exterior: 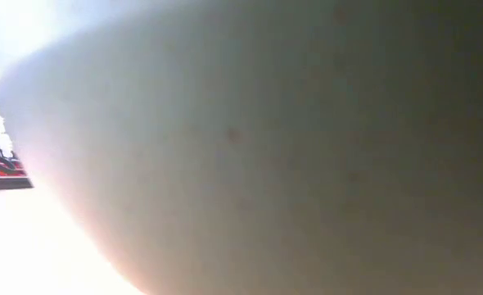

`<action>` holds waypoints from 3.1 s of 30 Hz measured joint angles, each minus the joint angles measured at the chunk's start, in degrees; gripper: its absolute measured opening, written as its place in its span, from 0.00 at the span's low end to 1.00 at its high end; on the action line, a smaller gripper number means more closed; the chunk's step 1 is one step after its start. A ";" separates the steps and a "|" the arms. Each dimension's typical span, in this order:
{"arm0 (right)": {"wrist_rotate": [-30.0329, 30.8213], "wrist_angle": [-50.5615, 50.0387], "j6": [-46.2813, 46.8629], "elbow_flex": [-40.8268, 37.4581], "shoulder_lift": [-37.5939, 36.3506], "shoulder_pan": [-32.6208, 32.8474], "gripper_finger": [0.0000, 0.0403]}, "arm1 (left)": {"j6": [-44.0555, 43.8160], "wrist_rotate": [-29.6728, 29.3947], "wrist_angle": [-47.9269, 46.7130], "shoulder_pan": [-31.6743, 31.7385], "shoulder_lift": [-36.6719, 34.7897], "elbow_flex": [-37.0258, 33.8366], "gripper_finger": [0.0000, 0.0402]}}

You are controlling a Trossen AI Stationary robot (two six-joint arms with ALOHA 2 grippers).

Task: Nest bowls inside each other
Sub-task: Stack the white bowl on the white bowl

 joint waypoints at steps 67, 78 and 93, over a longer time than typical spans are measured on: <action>-1.71 -0.24 -0.45 0.00 0.00 0.04 0.75 | 2.77 0.56 1.04 -0.08 0.83 -3.35 0.10; -2.41 -0.66 -0.50 0.00 0.00 0.02 0.75 | 3.78 -1.17 -0.58 0.88 0.72 1.29 0.10; -2.45 -1.18 -0.49 -0.02 0.00 0.00 0.75 | 6.01 6.90 1.08 0.83 1.42 0.31 0.03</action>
